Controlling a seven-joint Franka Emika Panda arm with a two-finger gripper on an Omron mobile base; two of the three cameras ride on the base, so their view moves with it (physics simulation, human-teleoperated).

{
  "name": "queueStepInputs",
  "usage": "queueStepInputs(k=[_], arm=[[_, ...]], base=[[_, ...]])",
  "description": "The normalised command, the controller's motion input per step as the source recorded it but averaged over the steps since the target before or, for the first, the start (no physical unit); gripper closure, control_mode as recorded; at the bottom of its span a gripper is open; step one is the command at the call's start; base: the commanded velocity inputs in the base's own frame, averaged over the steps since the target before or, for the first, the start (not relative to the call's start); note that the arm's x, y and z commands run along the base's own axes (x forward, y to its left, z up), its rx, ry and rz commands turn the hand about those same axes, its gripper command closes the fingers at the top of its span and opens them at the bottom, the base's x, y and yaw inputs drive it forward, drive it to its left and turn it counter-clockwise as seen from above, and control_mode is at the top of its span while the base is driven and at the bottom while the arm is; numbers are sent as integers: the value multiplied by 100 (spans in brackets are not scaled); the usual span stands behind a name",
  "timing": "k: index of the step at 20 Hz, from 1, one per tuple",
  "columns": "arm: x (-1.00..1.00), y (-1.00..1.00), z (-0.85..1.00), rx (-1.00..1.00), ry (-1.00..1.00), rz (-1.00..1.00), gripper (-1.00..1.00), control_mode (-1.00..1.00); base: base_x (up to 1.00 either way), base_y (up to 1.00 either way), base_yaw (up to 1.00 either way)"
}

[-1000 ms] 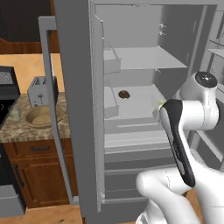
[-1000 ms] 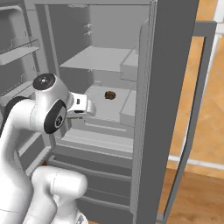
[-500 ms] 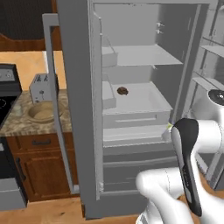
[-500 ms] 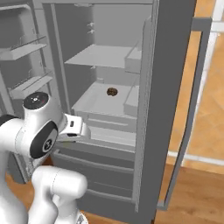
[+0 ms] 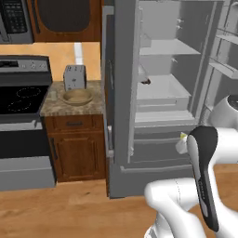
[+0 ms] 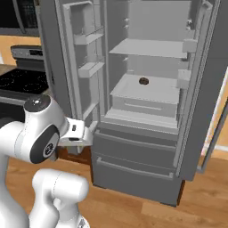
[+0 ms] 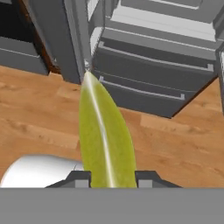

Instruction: Grab a lemon wedge from the fridge and one ice cube from the ice bowl, and put them in the glass of lemonade.

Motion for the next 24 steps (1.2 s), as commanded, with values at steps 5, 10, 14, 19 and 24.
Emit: queueStepInputs(k=[5, 10, 14, 19, 24], arm=[[0, 0, 0, 0, 0, 0, 100, 100], [0, 0, 0, 0, 0, 0, 100, 100], [0, 0, 0, 0, 0, 0, 100, 100], [0, 0, 0, 0, 0, 0, 100, 100], [0, 0, 0, 0, 0, 0, 100, 100]], base=[[-9, 100, 9], [2, 100, 0], [33, 100, -2], [95, 92, -14], [100, 9, -20]])
